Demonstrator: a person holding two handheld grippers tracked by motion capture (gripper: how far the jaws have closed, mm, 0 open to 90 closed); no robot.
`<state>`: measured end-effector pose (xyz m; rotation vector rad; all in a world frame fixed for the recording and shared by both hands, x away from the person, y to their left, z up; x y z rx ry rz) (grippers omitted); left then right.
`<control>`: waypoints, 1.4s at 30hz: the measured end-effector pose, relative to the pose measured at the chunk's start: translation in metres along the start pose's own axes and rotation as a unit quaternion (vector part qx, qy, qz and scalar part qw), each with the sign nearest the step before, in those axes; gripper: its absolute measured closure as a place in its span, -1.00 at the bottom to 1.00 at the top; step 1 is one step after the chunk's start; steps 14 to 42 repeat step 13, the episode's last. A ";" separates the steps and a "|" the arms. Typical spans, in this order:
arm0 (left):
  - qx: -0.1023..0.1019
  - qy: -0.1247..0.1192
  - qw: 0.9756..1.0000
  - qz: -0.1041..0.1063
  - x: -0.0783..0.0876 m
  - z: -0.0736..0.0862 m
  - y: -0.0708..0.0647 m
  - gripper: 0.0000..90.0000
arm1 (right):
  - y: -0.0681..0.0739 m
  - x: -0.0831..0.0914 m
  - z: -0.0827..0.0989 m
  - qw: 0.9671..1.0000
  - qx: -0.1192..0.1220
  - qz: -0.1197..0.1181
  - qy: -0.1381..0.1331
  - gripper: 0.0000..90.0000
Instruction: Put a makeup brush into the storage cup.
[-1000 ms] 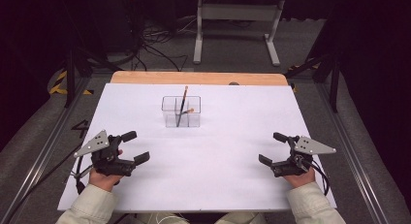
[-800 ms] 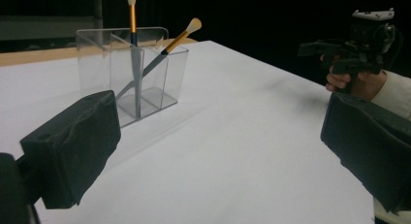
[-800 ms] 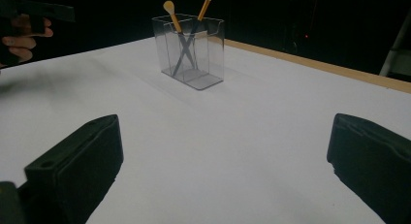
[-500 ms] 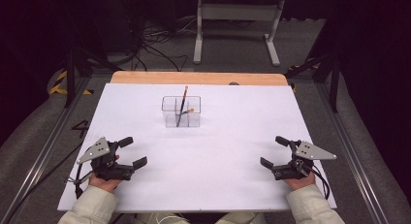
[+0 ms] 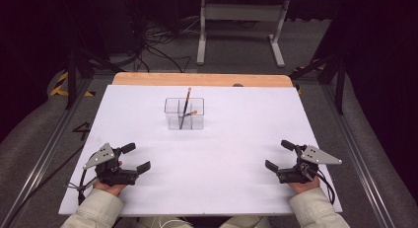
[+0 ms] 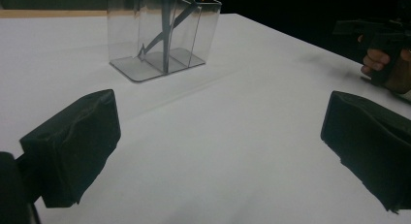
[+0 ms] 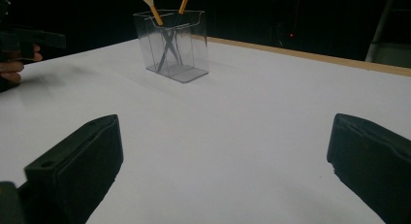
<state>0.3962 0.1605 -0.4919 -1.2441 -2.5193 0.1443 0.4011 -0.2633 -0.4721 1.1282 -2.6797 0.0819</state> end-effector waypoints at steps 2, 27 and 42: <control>-0.001 -0.001 1.000 0.000 0.000 0.000 0.000 -0.97 | 0.000 0.000 0.001 1.000 0.001 0.000 0.003 -1.00; -0.007 -0.006 1.000 0.000 0.001 -0.002 -0.001 -0.97 | -0.001 -0.001 0.001 1.000 0.000 0.000 0.004 -1.00; -0.007 -0.006 1.000 0.000 0.001 -0.002 -0.001 -0.97 | -0.001 -0.001 0.001 1.000 0.000 0.000 0.004 -1.00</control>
Point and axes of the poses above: each handheld gripper's, and its own axes: x roughly backward along the jaws, z roughly out of its underside, y roughly to its left, the point moved 10 cm from there along -x, roughly forward along the jaws
